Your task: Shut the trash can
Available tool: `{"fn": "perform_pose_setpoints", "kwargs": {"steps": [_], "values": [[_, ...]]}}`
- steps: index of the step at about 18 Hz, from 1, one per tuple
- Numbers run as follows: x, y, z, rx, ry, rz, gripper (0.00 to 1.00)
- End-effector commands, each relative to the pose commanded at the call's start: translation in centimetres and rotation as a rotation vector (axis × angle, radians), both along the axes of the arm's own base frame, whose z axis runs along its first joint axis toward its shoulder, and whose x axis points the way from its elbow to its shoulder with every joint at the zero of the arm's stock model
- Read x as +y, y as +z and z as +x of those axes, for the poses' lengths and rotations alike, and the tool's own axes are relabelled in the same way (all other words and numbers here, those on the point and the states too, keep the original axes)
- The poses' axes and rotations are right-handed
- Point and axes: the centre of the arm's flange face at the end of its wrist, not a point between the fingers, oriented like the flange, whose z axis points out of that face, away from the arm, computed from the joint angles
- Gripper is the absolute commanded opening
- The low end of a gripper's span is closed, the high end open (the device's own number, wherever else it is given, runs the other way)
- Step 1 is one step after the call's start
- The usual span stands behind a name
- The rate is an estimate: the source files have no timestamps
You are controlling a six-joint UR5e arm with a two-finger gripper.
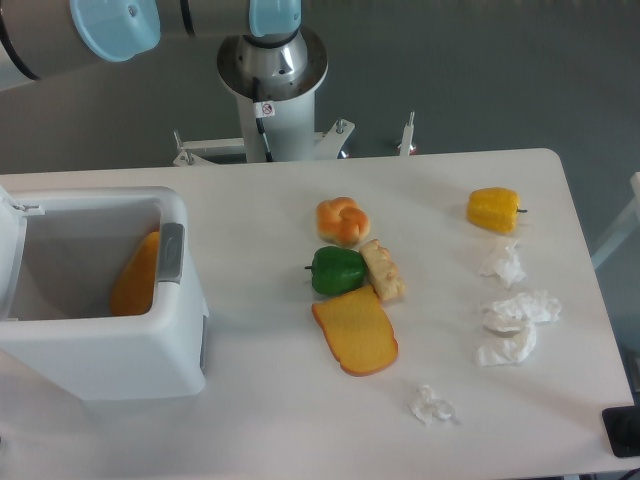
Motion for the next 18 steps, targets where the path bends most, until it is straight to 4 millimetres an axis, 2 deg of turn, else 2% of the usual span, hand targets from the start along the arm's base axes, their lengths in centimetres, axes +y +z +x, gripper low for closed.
{"fn": "perform_pose_setpoints", "kwargs": {"steps": [3, 6, 12, 15, 18], "values": [[-0.2, -0.4, -0.1, 0.023, 0.019, -0.019, 1.0], [-0.6, 0.0, 0.0, 0.027, 0.022, -0.013, 1.0], [-0.6, -0.8, -0.6, 0.059, 0.052, -0.038, 1.0], [-1.1, -0.8, -2.0, 0.118, 0.11, -0.058, 1.0], [-2.8, 0.3, -3.8, 0.153, 0.166, -0.045, 1.0]]}}
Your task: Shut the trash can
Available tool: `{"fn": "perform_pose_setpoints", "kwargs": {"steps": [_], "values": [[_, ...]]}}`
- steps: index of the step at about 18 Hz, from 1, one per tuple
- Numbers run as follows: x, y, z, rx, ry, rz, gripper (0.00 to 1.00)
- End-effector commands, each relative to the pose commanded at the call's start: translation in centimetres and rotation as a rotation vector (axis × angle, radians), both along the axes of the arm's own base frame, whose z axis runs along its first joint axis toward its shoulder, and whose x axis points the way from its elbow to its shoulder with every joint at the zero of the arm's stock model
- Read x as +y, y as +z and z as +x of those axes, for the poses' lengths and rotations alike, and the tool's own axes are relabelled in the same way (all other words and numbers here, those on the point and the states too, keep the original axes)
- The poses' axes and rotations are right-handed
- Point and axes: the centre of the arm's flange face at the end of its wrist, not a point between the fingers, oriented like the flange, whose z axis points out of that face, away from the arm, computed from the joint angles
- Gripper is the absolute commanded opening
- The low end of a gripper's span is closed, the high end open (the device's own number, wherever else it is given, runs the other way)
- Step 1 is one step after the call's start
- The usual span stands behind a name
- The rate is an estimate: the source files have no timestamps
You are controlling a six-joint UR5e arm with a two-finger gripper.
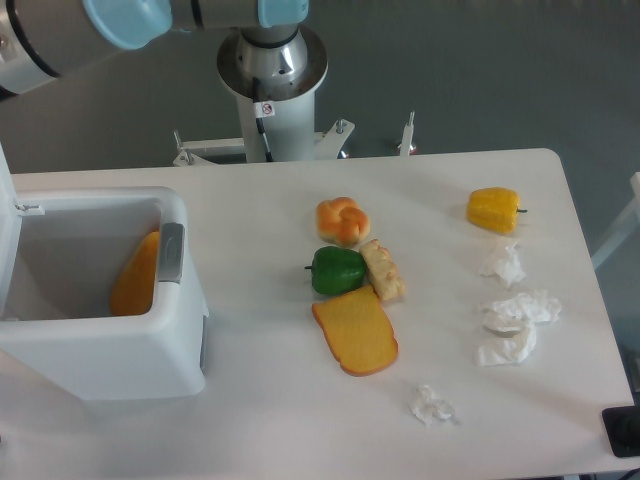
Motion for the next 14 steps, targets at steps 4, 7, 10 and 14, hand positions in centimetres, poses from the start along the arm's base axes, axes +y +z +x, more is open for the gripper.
{"fn": "perform_pose_setpoints", "kwargs": {"steps": [4, 7, 10, 14], "values": [[-1.5, 0.3, -1.6, 0.067, 0.076, -0.021, 1.0], [-2.1, 0.4, -1.5, 0.106, 0.103, -0.037, 1.0], [-2.2, -0.1, -1.4, 0.108, 0.106, -0.049, 1.0], [-2.1, -0.3, -1.6, 0.123, 0.117, -0.059, 1.0]]}}
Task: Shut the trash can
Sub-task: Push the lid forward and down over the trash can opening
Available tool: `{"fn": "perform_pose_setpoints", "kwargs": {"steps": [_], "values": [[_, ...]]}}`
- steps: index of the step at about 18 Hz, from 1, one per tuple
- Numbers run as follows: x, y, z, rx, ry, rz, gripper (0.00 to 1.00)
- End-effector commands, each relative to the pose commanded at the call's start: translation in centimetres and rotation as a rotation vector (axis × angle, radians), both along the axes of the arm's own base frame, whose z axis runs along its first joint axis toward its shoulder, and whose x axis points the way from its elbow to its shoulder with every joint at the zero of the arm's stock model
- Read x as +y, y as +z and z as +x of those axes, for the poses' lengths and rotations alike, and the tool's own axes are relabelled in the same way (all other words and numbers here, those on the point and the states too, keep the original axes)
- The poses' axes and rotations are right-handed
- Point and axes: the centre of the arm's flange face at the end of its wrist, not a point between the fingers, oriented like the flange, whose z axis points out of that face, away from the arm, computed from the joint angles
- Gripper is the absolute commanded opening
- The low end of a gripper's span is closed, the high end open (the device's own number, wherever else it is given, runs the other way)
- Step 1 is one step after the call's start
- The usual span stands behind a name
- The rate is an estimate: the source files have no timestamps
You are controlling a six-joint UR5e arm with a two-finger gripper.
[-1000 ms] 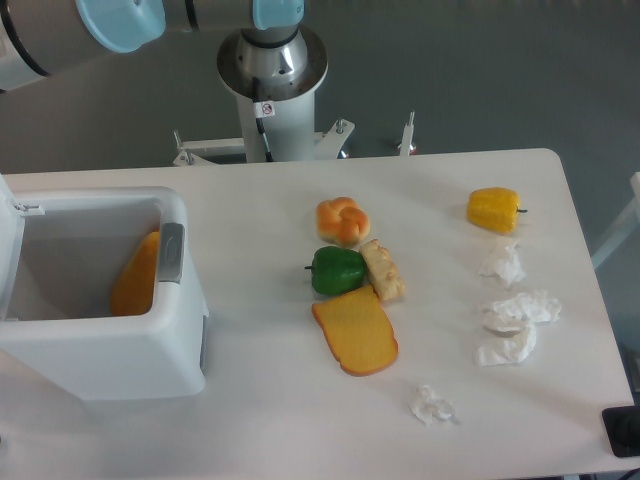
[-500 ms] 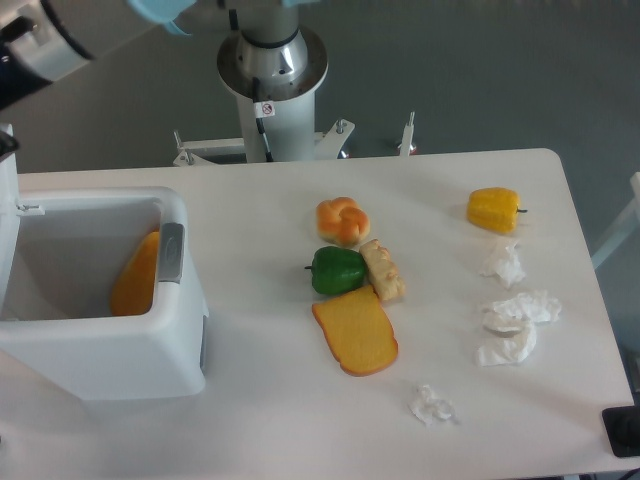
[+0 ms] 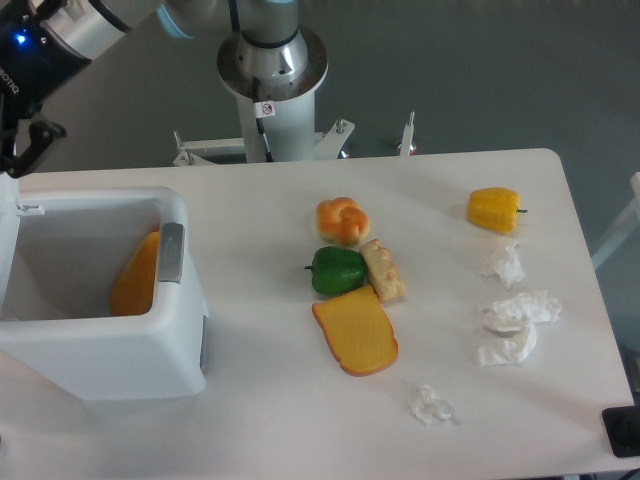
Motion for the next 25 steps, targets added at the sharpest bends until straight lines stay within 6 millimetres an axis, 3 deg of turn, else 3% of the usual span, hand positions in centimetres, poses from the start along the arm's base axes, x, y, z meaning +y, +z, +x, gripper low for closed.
{"fn": "perform_pose_setpoints", "kwargs": {"steps": [10, 25], "values": [[-0.8, -1.2, -1.5, 0.171, 0.107, -0.083, 1.0], [-1.7, -3.5, -3.6, 0.265, 0.167, -0.152, 1.0]]}}
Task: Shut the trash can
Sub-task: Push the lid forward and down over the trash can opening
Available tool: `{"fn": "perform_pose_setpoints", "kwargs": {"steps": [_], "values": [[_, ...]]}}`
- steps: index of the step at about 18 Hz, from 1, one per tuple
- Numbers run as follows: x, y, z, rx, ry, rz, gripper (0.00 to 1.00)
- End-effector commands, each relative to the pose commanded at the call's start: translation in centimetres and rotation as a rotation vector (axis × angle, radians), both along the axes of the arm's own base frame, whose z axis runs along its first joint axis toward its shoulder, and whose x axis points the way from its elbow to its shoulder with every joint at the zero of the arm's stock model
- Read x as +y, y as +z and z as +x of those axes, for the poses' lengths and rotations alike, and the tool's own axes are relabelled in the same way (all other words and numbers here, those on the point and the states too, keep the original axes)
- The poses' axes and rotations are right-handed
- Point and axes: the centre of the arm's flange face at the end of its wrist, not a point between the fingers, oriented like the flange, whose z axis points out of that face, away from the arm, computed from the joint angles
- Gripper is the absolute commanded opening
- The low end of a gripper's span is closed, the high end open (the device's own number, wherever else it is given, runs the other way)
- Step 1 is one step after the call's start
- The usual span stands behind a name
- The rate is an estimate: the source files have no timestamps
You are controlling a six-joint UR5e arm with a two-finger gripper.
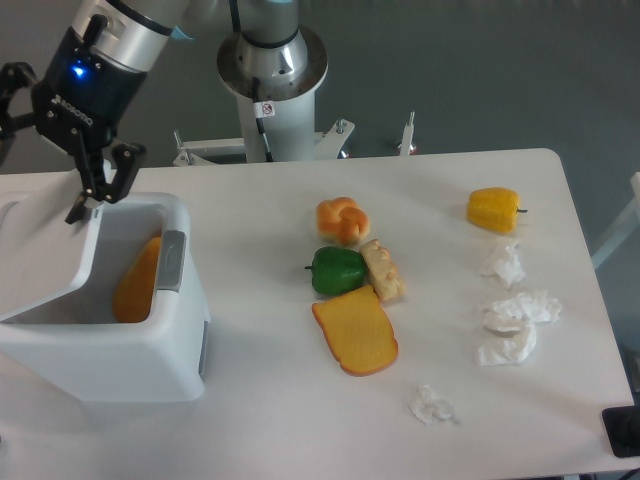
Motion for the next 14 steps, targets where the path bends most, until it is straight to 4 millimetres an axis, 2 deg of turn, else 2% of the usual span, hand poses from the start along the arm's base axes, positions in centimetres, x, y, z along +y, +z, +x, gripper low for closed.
{"fn": "perform_pose_setpoints", "kwargs": {"steps": [11, 14], "values": [[0.0, -1.9, -0.6, 0.039, 0.008, -0.046, 1.0], [-0.2, -2.0, -1.4, 0.039, 0.021, -0.047, 1.0]]}}
